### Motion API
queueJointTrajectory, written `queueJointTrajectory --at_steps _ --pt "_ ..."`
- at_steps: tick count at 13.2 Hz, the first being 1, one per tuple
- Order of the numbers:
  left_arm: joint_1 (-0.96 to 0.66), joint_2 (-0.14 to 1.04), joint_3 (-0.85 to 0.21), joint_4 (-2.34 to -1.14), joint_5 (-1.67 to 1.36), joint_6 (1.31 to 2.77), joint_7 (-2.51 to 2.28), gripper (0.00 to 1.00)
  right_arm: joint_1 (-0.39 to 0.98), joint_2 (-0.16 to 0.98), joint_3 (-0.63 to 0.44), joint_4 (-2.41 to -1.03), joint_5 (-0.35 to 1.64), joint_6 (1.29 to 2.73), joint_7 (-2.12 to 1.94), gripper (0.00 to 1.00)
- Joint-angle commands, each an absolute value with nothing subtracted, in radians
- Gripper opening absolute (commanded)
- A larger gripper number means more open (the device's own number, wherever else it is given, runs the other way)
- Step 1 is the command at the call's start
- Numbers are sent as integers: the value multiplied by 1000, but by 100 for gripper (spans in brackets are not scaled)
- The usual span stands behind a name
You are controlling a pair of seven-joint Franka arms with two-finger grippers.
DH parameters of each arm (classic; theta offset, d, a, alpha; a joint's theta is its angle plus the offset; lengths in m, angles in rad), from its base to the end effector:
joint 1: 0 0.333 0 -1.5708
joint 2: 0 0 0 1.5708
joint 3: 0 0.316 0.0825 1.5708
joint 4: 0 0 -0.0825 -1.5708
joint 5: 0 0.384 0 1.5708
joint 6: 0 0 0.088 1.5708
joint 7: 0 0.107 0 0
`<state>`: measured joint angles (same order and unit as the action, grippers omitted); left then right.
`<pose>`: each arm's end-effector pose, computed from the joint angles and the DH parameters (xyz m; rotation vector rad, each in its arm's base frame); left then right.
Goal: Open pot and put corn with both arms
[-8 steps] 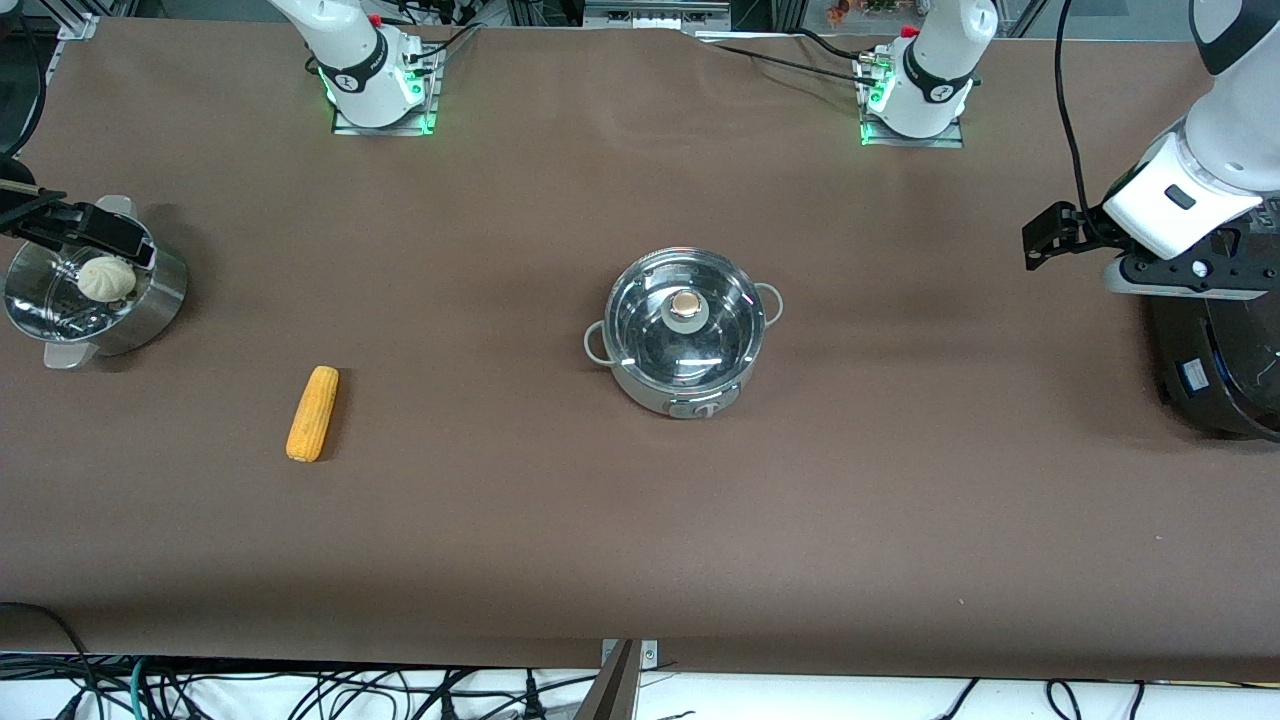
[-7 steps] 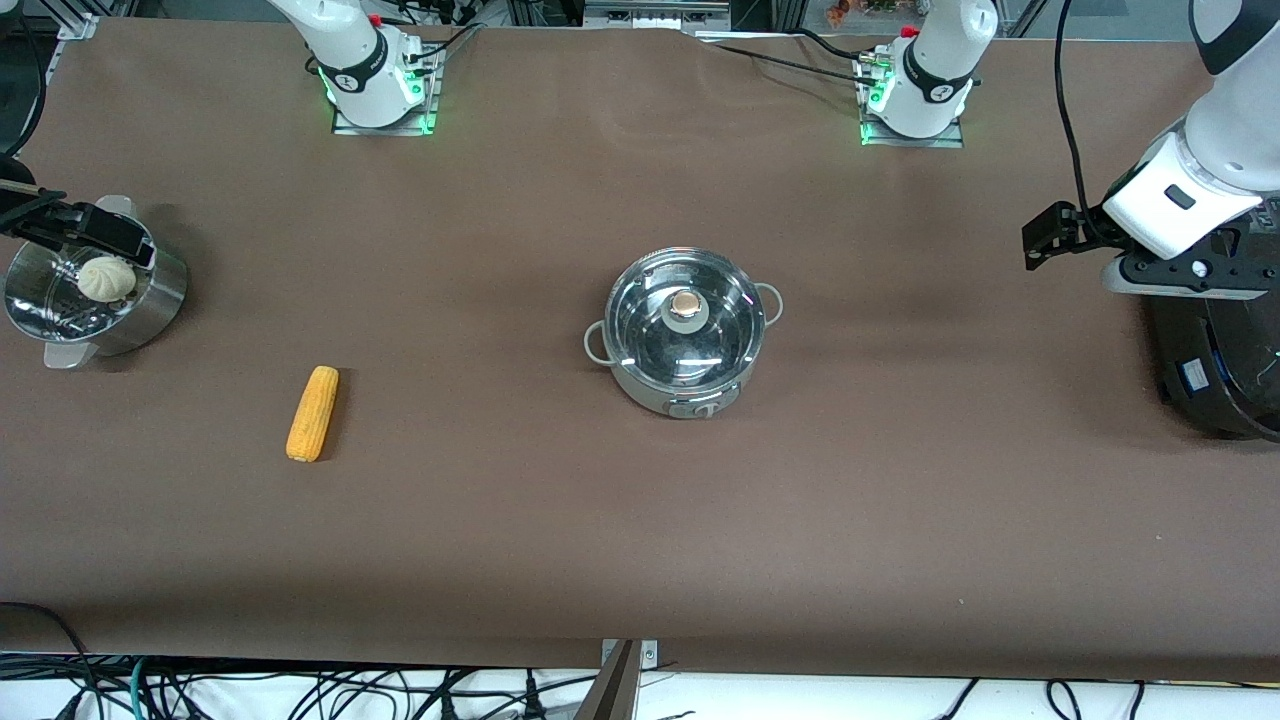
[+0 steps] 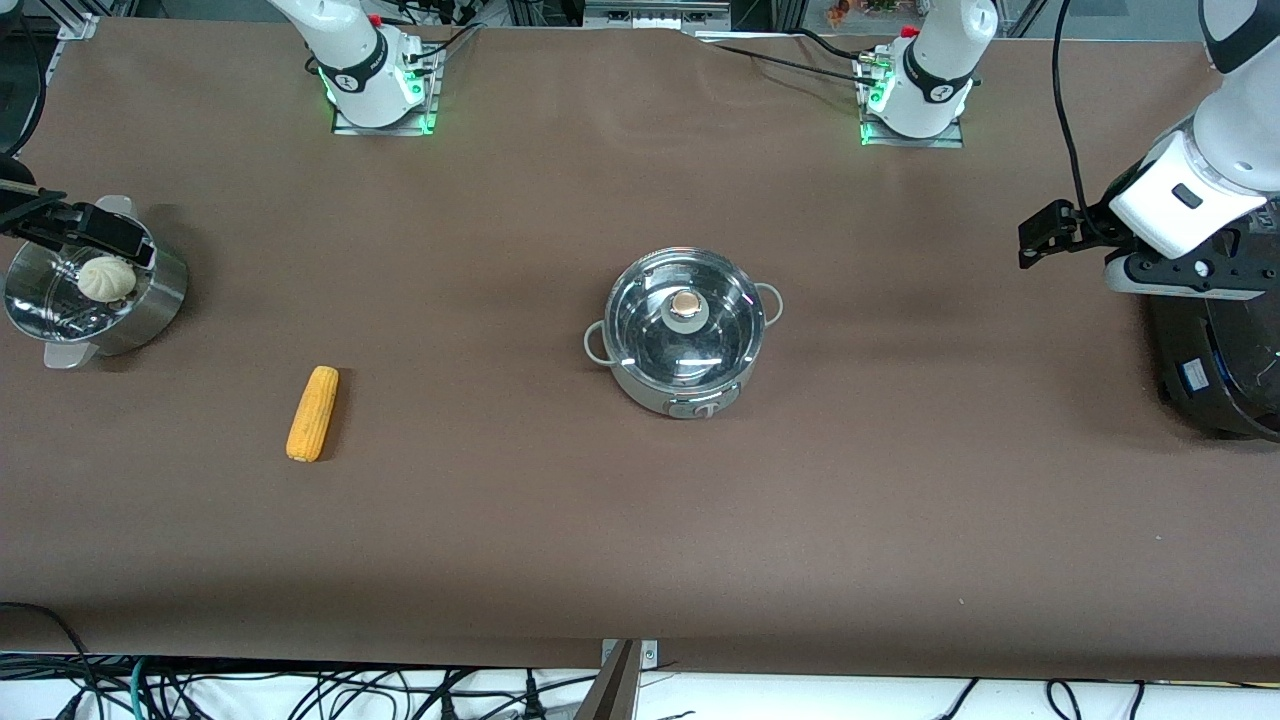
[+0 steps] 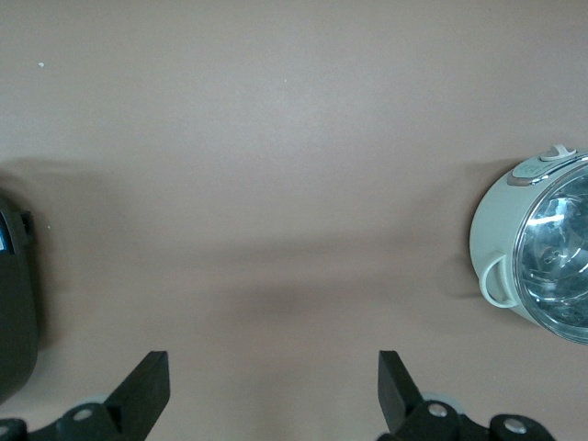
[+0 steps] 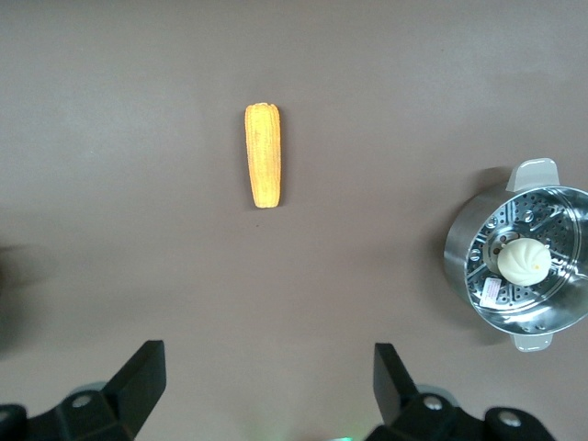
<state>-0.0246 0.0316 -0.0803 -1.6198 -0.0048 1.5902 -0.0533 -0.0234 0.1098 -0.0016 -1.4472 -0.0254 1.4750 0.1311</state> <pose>0.5600 -0.0588 0.5854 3.1366 -0.0806 -0.0965 0.5781 -0.0173 0.6120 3.0996 -0.2446 -0.1253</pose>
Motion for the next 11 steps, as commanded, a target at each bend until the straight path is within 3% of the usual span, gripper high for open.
queueJointTrajectory --at_steps 1,11 --pt "-15 31 -92 -1611 -9 1575 -34 100 -25 118 -2 -1422 -34 1463 117 100" --pt "-35 64 -97 -1611 -6 1566 -37 100 -25 118 -2 -1424 -34 1463 118 100"
